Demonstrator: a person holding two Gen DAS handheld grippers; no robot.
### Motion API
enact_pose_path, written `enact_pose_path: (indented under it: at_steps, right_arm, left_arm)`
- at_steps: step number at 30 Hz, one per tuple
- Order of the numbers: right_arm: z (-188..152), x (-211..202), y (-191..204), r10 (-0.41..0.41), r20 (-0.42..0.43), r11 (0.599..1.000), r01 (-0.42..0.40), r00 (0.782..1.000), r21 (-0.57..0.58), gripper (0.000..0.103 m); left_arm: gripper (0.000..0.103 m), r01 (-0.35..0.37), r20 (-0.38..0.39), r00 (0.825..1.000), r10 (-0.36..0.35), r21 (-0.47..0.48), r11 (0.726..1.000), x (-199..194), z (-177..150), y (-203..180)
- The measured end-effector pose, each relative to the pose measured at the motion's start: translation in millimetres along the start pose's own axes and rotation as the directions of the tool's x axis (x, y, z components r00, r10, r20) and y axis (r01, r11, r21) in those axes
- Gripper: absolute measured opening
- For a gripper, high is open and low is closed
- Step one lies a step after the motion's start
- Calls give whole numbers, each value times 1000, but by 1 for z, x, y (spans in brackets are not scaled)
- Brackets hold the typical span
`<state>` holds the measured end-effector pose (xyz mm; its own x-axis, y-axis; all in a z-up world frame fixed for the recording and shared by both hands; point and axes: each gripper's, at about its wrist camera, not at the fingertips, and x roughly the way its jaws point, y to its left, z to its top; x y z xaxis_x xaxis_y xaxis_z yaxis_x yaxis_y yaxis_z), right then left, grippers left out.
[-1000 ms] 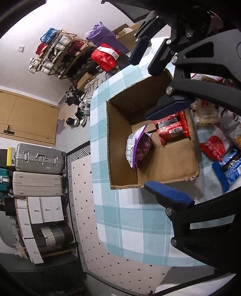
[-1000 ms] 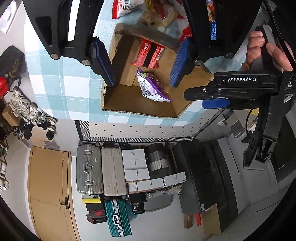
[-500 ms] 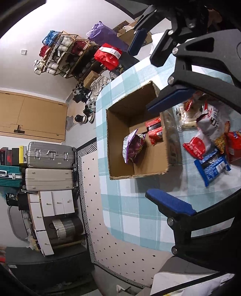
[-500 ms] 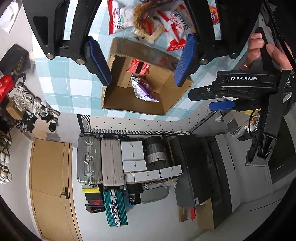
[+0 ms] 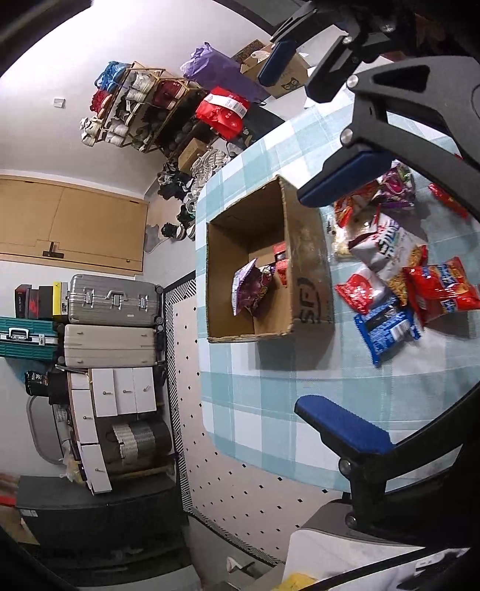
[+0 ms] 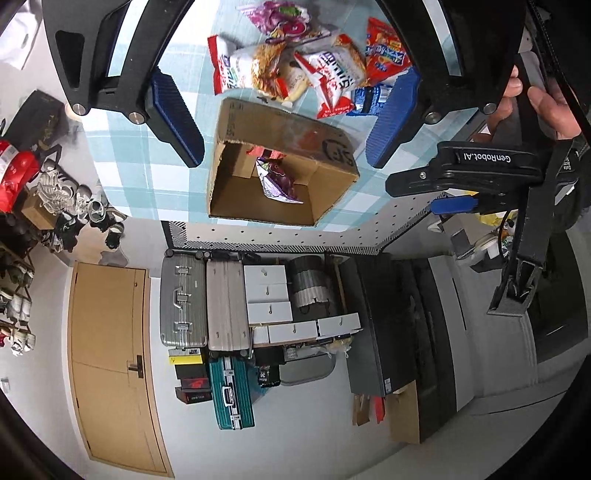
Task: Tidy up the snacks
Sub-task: 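Withdraw both tools from the box back toward the snack pile, then grasp the red chip bag with blue print with the left tool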
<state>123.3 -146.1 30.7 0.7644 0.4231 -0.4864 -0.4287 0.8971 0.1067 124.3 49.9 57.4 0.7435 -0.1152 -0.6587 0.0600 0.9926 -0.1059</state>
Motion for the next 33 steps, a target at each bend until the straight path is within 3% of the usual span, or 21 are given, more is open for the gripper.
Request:
enact_pose_path:
  at_steps: [11, 19, 33]
  right_arm:
    - [-24, -33, 10, -15, 12, 1000, 15, 1000, 8, 102]
    - [-44, -45, 21, -25, 6, 1000, 25, 1000, 2, 102]
    - [-71, -56, 27, -43, -18, 999, 43, 999, 4, 102]
  left_arm:
    - [102, 17, -30, 999, -18, -58, 998, -22, -42, 10]
    - [102, -7, -53, 999, 5, -38, 999, -16, -71, 15]
    - [102, 32, -149, 988, -42, -69, 997, 9, -122, 20]
